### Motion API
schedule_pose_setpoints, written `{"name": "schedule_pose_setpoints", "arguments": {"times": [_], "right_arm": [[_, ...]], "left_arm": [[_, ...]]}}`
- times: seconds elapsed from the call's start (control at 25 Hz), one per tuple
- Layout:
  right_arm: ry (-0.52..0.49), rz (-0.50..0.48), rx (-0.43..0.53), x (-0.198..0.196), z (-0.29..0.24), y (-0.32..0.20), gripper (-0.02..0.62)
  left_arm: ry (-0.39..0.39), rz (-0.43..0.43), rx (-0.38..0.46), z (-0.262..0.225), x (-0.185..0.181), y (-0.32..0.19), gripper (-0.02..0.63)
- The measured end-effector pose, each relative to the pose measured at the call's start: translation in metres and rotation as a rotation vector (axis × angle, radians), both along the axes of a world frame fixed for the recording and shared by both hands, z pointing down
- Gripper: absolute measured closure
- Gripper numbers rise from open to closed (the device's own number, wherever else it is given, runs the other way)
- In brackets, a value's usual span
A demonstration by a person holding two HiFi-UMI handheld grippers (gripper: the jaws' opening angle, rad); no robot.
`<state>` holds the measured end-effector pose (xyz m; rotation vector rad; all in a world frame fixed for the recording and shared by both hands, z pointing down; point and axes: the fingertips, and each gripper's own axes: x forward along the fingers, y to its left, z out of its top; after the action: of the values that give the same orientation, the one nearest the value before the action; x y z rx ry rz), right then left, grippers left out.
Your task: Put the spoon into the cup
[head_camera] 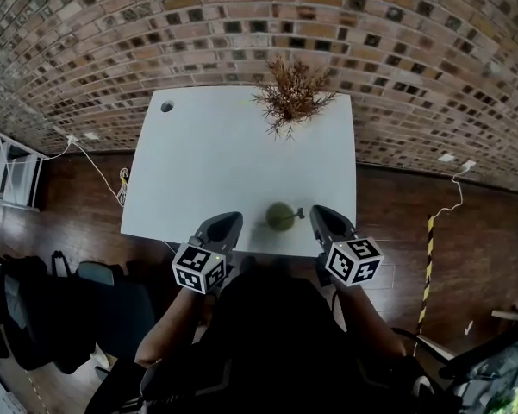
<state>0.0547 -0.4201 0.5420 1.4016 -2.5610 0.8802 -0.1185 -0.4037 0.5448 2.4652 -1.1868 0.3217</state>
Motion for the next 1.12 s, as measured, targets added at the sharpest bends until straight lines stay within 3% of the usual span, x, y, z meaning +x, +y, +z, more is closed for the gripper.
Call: {"name": "schedule_pose_setpoints", "arguments": {"times": [0.36, 0.52, 0.72, 1.12], "right_arm": [[-0.020, -0.065, 0.032, 0.004, -0.010, 0.002, 0.588], [-0.018, -0.066, 0.020, 0.002, -0.008, 0.013, 0.589], [0.000, -0.046, 0.037, -0.008, -0.019, 0.026, 0.589], [0.024, 0.009, 0.026, -0.058, -0.024, 0.101, 0.589]], "left_arm": [[-0.006, -0.049, 0.052, -0.025, 0.007, 0.022, 0.611], [-0.007, -0.027, 0.049, -0.027, 0.011, 0.039, 0.611], [-0.018, 0.026, 0.110, -0.041, 0.009, 0.051, 0.611], [0.047, 0.090, 0.142, -0.059, -0.042, 0.124, 0.611]]}}
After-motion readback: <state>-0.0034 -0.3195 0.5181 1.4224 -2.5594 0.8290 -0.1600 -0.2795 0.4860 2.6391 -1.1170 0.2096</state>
